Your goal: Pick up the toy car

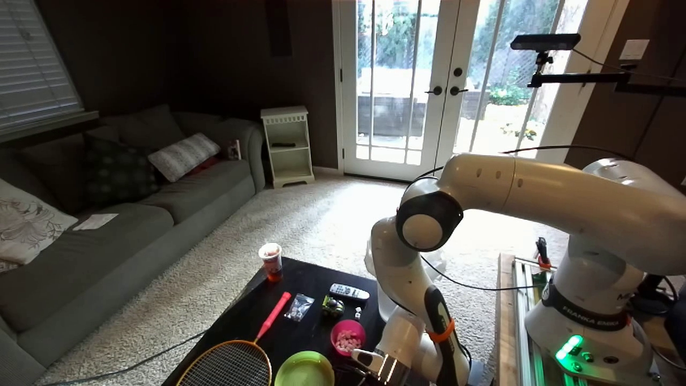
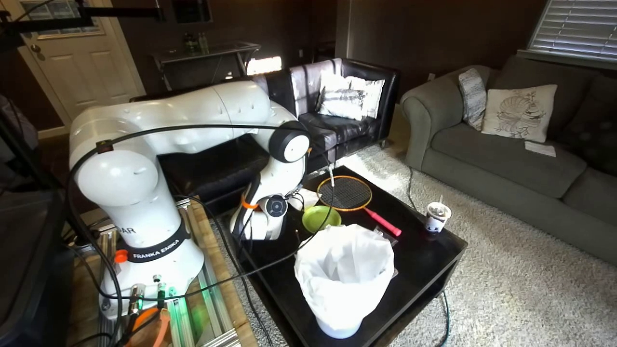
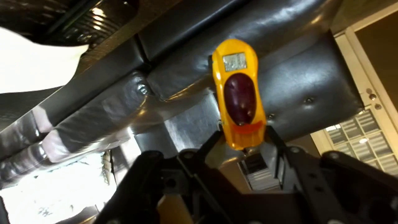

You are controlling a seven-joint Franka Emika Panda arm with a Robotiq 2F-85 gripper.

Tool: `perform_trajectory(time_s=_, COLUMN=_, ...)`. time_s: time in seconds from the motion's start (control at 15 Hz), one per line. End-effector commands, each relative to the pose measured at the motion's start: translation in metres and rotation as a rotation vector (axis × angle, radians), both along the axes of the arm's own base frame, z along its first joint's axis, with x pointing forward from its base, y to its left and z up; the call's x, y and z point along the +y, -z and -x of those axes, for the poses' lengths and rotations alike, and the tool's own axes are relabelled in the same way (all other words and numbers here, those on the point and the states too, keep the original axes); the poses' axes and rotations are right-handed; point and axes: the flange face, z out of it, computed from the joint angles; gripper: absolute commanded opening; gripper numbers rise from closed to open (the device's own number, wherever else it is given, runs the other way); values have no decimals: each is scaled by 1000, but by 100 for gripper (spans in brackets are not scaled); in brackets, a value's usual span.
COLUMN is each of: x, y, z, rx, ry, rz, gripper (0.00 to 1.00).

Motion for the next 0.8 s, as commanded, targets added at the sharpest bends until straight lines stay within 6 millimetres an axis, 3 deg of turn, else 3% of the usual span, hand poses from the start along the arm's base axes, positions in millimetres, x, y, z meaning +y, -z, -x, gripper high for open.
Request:
perform_trajectory(time_s=0.0, x=5, y=-4, z=11, rx=172, ry=-79, rz=-43, gripper=12)
perform_trajectory(time_s=0.33, x=13, y=-9, z=30, rx=409, ry=-182, rz=-43, gripper=13)
perform_trajectory(time_s=0.73, x=13, y=16, z=43, rx=650, ry=-144, rz=199, gripper=13)
